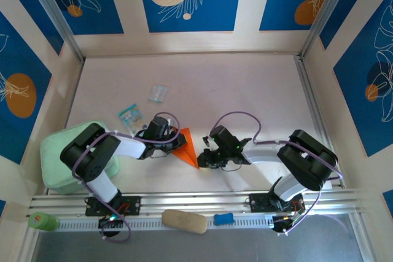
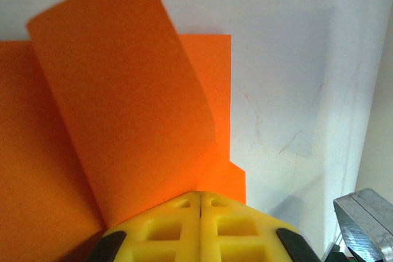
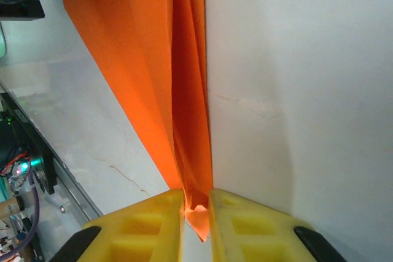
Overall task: Fold a paper plane with a square sheet of paper (pick it up from the middle)
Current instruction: Fourth fold the wing at the center of the table.
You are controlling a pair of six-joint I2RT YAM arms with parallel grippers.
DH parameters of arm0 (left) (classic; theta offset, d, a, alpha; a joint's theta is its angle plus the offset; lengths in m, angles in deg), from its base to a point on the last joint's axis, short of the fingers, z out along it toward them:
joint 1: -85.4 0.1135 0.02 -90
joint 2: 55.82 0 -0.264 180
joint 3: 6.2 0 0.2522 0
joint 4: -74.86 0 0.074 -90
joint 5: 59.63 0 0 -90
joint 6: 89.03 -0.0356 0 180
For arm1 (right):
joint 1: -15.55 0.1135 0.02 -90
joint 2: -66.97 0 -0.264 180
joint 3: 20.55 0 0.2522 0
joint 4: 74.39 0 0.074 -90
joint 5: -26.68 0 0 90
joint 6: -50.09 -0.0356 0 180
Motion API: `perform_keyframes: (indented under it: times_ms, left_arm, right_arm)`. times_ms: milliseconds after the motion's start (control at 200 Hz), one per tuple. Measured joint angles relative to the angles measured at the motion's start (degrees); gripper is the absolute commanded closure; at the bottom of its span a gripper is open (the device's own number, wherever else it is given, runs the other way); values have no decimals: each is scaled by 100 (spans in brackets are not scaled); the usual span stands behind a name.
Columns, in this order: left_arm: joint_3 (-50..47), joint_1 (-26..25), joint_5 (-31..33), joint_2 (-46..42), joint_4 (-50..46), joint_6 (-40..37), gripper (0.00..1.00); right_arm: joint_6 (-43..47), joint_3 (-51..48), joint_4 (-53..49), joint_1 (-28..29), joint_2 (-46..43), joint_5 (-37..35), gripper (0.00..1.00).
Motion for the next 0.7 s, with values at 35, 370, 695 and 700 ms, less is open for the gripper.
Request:
perform_keyframes:
  times_ms: [35,370,695,700]
  left_arm:
    - [0,0,0,0,0,0,100]
    - [-20,0,2,-11,13,42,100]
    - [-31,0,2,-35,-9,42,100]
    - [-31,0,2,-35,-9,42,100]
  right_arm:
    - [24,0,0,9,9,-4,88]
    - [39,0,15,44,46,-61,89]
    - [92,0,-535,-37,-809,-284,82]
    - [101,0,-535,-42,-835,-284,83]
